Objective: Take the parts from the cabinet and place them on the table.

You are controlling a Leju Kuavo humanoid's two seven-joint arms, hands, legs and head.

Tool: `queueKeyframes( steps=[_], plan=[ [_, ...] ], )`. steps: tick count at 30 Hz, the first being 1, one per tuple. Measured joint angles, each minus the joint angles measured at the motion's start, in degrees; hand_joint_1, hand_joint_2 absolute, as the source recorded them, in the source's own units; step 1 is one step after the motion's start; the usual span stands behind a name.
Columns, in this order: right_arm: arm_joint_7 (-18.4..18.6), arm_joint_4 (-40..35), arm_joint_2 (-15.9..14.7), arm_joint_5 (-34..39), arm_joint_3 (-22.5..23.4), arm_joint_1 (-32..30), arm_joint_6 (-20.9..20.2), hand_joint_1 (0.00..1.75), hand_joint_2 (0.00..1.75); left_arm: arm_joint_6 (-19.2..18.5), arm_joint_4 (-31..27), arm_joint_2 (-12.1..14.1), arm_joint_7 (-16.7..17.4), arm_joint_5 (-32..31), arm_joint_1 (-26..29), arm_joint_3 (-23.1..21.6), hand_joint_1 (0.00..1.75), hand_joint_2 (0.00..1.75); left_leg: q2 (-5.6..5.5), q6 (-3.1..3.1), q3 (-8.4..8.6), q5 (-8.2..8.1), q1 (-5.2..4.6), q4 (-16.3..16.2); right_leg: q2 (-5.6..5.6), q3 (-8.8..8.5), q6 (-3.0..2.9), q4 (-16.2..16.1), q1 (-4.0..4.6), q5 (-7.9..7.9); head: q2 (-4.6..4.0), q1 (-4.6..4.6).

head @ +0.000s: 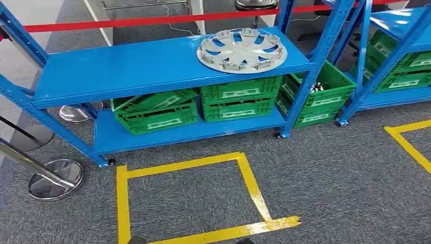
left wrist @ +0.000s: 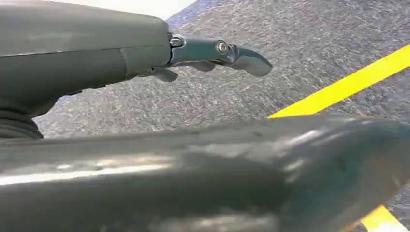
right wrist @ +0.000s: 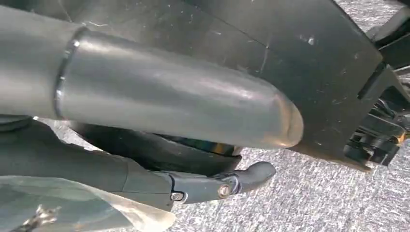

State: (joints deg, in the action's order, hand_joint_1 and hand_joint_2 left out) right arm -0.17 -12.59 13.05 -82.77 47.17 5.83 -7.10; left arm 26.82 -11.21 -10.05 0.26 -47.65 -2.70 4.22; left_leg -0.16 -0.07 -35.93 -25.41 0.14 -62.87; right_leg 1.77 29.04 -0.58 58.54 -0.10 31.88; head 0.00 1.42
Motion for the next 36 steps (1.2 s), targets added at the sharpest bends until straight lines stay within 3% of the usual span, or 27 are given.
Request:
queueKeyframes(
  steps=[1, 2, 3, 5, 7, 10, 11, 12, 13, 15, 16, 17, 18, 20, 21, 22, 24, 26, 27, 28, 29, 30, 31, 32, 33, 34, 36],
  plan=[
    [0.07, 0.0, 0.02, 0.26, 0.09, -0.12, 0.0, 0.0, 0.0, 0.07, 0.0, 0.0, -0.28, 0.0, -0.09, 0.13, 0.0, 0.0, 0.72, 0.56, 1.16, -1.17, -0.3, 1.62, 0.09, 0.48, 0.18, -0.19, 0.05, 0.19, 0.0, 0.04],
    [0.06, 0.02, 0.04, 0.33, 0.28, -0.05, 0.09, 0.0, 0.0, 0.26, 0.0, -0.02, -0.33, -0.02, -0.26, 0.17, 0.0, 0.0, 0.8, 0.76, 1.83, -1.61, -0.57, 3.24, 0.06, -0.15, 0.64, -0.06, 0.32, 0.48, 0.0, -0.07],
    [0.06, 0.02, 0.04, 0.41, 0.39, 0.0, 0.13, 0.0, 0.0, 0.35, 0.0, -0.07, -0.33, -0.02, -0.35, 0.17, 0.0, 0.0, 0.78, 0.92, 1.6, -2.03, -0.66, 3.2, 0.35, 0.46, 1.0, -0.59, 0.21, 0.42, 0.0, 0.07],
    [0.15, 0.0, 0.07, 0.48, 0.48, 0.06, 0.17, 0.0, 0.0, 0.46, 0.0, 0.0, -0.15, -0.07, -0.08, 0.3, 0.0, 0.0, 0.38, 2.15, 2.11, -2.61, -0.53, 4.41, 0.5, -0.54, 2.24, 0.54, 0.14, -0.98, 0.0, -0.02],
    [0.2, -0.02, 0.02, 0.5, 0.63, 0.09, 0.13, 0.0, 0.0, 0.48, 0.0, -0.06, -0.02, -0.24, -0.04, 0.44, 0.0, 0.0, 0.11, 2.56, 3.81, -2.09, -0.09, 5.1, -0.93, 0.55, 2.41, 2.48, 0.01, 0.68, 0.0, 0.29],
    [0.13, 0.0, -0.04, 0.54, 0.79, 0.25, 0.07, 0.0, 0.0, 0.5, 0.0, -0.24, 0.13, -0.28, -0.25, 0.68, 0.0, 0.0, -0.2, 2.89, 4.0, -2.57, -0.17, 5.03, -1.9, 7.35, 3.17, 13.93, 0.02, 6.01, 0.0, 0.7],
    [0.11, 0.0, -0.04, 0.65, 0.81, 0.35, 0.02, 0.0, 0.0, 0.5, 0.0, -0.24, 0.35, -0.28, -0.14, 0.72, 0.0, 0.0, -0.31, 2.83, 4.21, -2.84, -0.17, 5.01, -1.92, 9.26, 3.39, 16.36, 0.04, 6.36, 0.02, 0.68],
    [0.13, 0.0, -0.04, 0.7, 0.83, 0.5, 0.02, 0.0, 0.0, 0.5, 0.0, -0.24, 0.55, -0.33, -0.03, 0.76, 0.0, 0.0, -0.41, 2.72, 4.62, -3.16, -0.15, 5.01, -1.91, 9.75, 3.6, 16.14, 0.01, 5.19, 0.0, 0.66],
    [0.17, -0.02, -0.04, 0.72, 0.85, 0.52, 0.0, 0.0, 0.0, 0.5, 0.0, -0.26, 0.57, -0.37, 0.04, 0.76, 0.0, 0.0, -0.64, 2.54, 5.26, -3.6, -0.05, 4.98, -1.93, 9.04, 3.81, 13.37, -0.06, 2.41, 0.0, 0.68],
    [0.22, -0.02, -0.04, 0.81, 0.92, 0.49, 0.0, 0.0, 0.0, 0.5, 0.0, -0.37, 0.59, -0.5, 0.03, 0.76, 0.0, 0.0, -0.97, 1.99, 6.69, -4.6, 0.21, 4.86, -1.96, 5.81, 4.09, 4.24, -0.34, -4.26, 0.0, 0.68],
    [0.35, 0.06, -0.04, 0.83, 0.98, 0.31, -0.06, 0.0, 0.0, 0.5, 0.0, -0.31, 0.61, -0.57, 0.08, 0.81, 0.0, 0.0, -1.07, 1.58, 6.63, -5.05, 0.18, 4.93, -2.52, 5.24, 4.05, 3.05, -0.36, -4.2, 0.0, 0.74],
    [0.33, 0.26, -0.04, 0.85, 1.07, 0.33, -0.09, 0.0, 0.0, 0.52, 0.0, -0.31, 0.61, -0.61, -0.15, 0.9, 0.0, 0.0, -1.19, 1.3, 6.75, -5.21, 0.03, 4.47, -2.84, 5.36, 3.49, 1.32, -0.12, -2.46, 0.0, 0.72],
    [0.33, 0.2, -0.07, 0.89, 1.2, 0.28, -0.11, 0.0, 0.0, 0.52, 0.0, -0.31, 0.64, -0.63, -0.22, 0.96, 0.0, 0.0, -1.21, 0.98, 6.07, -5.36, -0.11, 4.45, -2.68, 4.61, 1.86, 1.06, -0.04, -2.09, 0.04, 0.83],
    [0.22, 0.15, -0.04, 0.92, 1.31, 0.19, -0.18, 0.0, 0.0, 0.5, 0.02, -0.35, 0.72, -0.68, 0.02, 1.07, 0.0, 0.0, -1.2, 0.6, 6.6, -5.44, -0.1, 4.56, -2.6, 4.39, 0.86, 0.64, 0.07, -2.36, 0.0, 0.53],
    [0.22, 0.13, 0.02, 0.91, 1.33, 0.16, -0.2, 0.0, 0.0, 0.52, 0.02, -0.31, 0.7, -0.72, -0.05, 1.11, 0.0, 0.0, -1.04, 0.34, 6.16, -5.46, -0.08, 3.42, -2.53, 3.29, 0.62, 0.25, -0.38, -2.26, 0.04, 0.57],
    [0.22, 0.13, 0.02, 0.89, 1.33, 0.2, -0.2, 0.0, 0.0, 0.55, 0.02, -0.37, 0.66, -0.74, -0.15, 1.11, 0.0, 0.0, -0.6, -0.09, 4.87, -4.56, -0.09, 0.58, -2.32, 2.41, 0.16, -0.05, -0.41, -1.88, 0.0, 0.16],
    [0.48, 0.13, 0.02, 0.87, 1.38, 0.17, -0.2, 0.0, 0.0, 0.52, 0.02, -0.35, 0.66, -0.79, -0.31, 1.14, 0.0, 0.0, -0.41, -0.8, 0.03, -5.59, 0.21, -7.07, -1.92, 1.03, -0.26, -0.47, -0.42, -1.0, 0.02, -0.04],
    [0.52, 0.13, 0.02, 0.87, 1.4, 0.02, -0.24, 0.0, 0.0, 0.5, 0.02, -0.31, 0.66, -0.79, -0.04, 1.18, 0.0, 0.0, -0.38, -1.03, -4.77, -9.01, 0.29, -12.68, -2.0, -0.35, -0.31, -0.5, -0.43, 0.28, 0.0, -0.11],
    [0.52, 0.13, 0.02, 0.85, 1.4, -0.07, -0.24, 0.0, 0.0, 0.48, 0.02, -0.31, 0.66, -0.79, 0.06, 1.2, 0.0, 0.0, -0.38, -0.96, -5.88, -9.42, 0.29, -12.7, -2.08, -1.26, -0.22, -0.51, -0.42, 0.99, 0.0, -0.11],
    [0.52, 0.13, 0.02, 0.85, 1.4, -0.16, -0.3, 0.0, 0.0, 0.48, 0.02, -0.31, 0.66, -0.81, 0.09, 1.2, 0.0, 0.0, -0.38, -0.76, -6.1, -8.79, 0.25, -11.2, -2.13, -2.26, -0.18, -0.52, -0.41, 1.69, 0.0, -0.11],
    [0.52, 0.13, 0.02, 0.87, 1.42, -0.17, -0.33, 0.0, 0.0, 0.48, 0.02, -0.31, 0.66, -0.83, 0.09, 1.2, 0.0, 0.0, -0.38, -0.38, -5.67, -6.78, 0.14, -8.11, -2.13, -3.42, -0.16, -0.55, -0.37, 2.46, 0.0, -0.09],
    [0.55, 0.13, 0.02, 0.87, 1.42, -0.21, -0.33, 0.0, 0.0, 0.48, 0.02, -0.31, 0.66, -0.85, 0.11, 1.22, 0.0, 0.0, -0.37, 0.16, -5.06, -3.35, -0.06, -4.07, -2.08, -4.49, -0.12, -0.62, -0.35, 3.28, 0.0, -0.11],
    [0.59, 0.15, 0.02, 0.87, 1.42, -0.56, -0.35, 0.0, 0.0, 0.48, 0.02, -0.28, 0.66, -0.85, 0.29, 1.25, 0.0, 0.0, -0.1, 0.96, -4.66, 1.79, -0.45, -0.04, -2.0, -4.42, -0.03, -0.99, -0.41, 4.06, 0.0, -0.15],
    [0.59, 0.24, 0.04, 0.87, 1.44, -0.56, -0.39, 0.0, 0.0, 0.48, 0.09, -0.11, 0.66, -0.87, 0.44, 1.36, 0.0, 0.0, -0.03, 1.27, -5.06, 3.36, -0.99, 0.97, -2.12, -5.69, 0.27, -0.7, -0.16, 4.85, 0.0, -0.09],
    [0.57, 0.2, 0.04, 0.87, 1.44, -0.43, -0.42, 0.0, 0.0, 0.42, 0.09, -0.13, 0.68, -0.89, 0.48, 1.44, 0.0, 0.0, -0.12, 1.48, -4.38, 1.59, -1.03, 1.36, -2.28, -5.86, 0.83, -1.3, -0.11, 5.51, 0.0, -0.28],
    [0.59, 0.09, 0.02, 0.87, 1.44, -0.44, -0.44, 0.0, 0.0, 0.42, 0.09, -0.15, 0.72, -0.9, 0.5, 1.49, 0.0, 0.0, -0.09, 1.62, -3.85, 1.34, -1.04, 1.29, -2.13, -6.93, 1.17, -2.3, -0.1, 5.7, 0.0, -0.39],
    [0.66, 0.04, 0.02, 0.87, 1.46, -0.3, -0.46, 0.0, 0.0, 0.5, 0.09, -0.13, 0.7, -1.05, 0.13, 1.62, 0.0, 0.0, -0.45, 2.11, -2.06, 1.11, -0.79, 2.83, -1.98, -8.33, 1.96, -1.62, 0.11, 4.14, 0.0, -0.28]
  ],
)
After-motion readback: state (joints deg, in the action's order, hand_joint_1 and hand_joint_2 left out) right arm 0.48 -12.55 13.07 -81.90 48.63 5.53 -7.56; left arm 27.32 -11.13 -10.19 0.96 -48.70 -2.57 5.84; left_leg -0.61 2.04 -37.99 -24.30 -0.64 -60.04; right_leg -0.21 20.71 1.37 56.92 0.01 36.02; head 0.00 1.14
